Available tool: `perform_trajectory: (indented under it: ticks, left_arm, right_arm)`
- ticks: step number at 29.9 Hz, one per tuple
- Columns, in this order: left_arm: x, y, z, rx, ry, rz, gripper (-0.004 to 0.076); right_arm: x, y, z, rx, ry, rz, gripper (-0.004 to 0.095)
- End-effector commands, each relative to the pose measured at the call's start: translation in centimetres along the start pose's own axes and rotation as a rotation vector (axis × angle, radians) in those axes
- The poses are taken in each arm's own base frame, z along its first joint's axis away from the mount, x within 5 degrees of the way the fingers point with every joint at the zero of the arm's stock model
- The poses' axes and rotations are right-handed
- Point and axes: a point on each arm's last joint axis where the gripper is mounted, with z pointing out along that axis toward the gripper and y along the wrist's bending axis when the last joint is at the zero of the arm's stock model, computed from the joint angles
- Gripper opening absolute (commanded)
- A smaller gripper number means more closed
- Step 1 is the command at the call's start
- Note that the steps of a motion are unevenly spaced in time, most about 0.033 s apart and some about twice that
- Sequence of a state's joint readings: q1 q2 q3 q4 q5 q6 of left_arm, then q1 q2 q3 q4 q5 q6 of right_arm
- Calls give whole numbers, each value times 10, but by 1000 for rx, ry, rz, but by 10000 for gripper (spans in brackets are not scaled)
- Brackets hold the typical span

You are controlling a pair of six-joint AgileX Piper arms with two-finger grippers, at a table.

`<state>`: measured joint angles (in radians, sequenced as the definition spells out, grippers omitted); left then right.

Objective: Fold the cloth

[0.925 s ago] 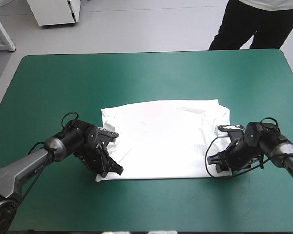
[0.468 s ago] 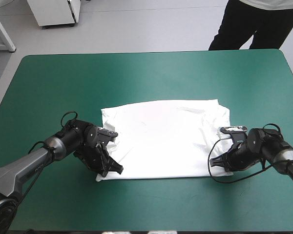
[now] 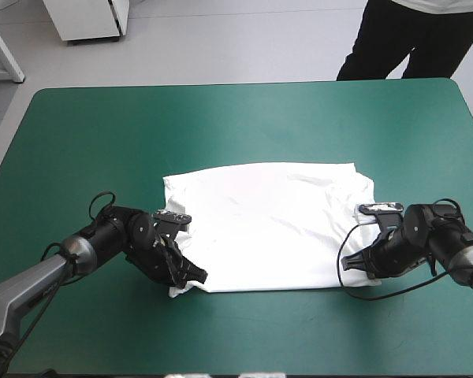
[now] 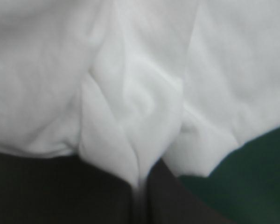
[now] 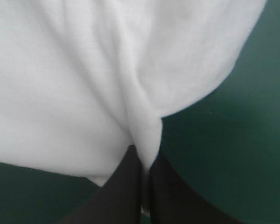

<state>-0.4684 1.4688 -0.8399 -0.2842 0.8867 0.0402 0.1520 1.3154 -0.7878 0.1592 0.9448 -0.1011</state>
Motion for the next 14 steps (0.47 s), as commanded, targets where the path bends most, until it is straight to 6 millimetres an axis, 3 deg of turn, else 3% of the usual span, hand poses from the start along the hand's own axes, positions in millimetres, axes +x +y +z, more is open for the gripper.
perform_trajectory:
  ticks: [1,8,14]
  left_arm:
    - [8,-12,-33,54,-102,0,-10]
    - [17,-17,-85,16,-202,49,-10]
    - [-2,-26,-135,-17,-350,98,-10]
  right_arm:
    - [-4,3,-34,15,-74,-21,-13]
    - [-9,7,-79,37,-175,-29,-13]
    - [-19,9,-101,44,-254,-26,-13]
